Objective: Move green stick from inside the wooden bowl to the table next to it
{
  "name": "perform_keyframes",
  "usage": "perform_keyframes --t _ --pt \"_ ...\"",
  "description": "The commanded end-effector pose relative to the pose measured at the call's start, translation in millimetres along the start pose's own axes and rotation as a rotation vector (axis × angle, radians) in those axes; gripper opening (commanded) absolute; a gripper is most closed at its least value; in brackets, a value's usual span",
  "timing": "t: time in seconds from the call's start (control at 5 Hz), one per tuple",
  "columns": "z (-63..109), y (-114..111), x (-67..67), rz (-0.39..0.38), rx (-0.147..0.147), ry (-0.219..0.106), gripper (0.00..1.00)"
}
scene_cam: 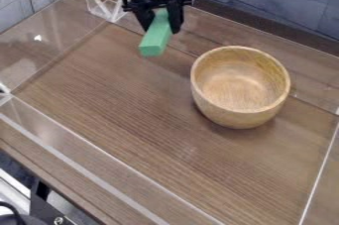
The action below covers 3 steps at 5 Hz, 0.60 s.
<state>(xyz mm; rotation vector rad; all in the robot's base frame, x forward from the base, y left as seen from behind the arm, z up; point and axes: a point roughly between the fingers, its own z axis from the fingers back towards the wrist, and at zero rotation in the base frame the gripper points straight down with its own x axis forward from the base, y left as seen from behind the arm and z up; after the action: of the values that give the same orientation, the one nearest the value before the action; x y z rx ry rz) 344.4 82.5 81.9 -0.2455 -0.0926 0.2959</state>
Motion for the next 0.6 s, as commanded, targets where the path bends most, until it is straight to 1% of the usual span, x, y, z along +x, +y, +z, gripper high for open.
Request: perform_keyframes --t 0.0,0.4 --pt "24.9 -1.3 8.0 -0.041 -0.005 -0.072 0.00" --pt "24.6 7.8 11.4 -0.056 -0.015 -0.084 0.00"
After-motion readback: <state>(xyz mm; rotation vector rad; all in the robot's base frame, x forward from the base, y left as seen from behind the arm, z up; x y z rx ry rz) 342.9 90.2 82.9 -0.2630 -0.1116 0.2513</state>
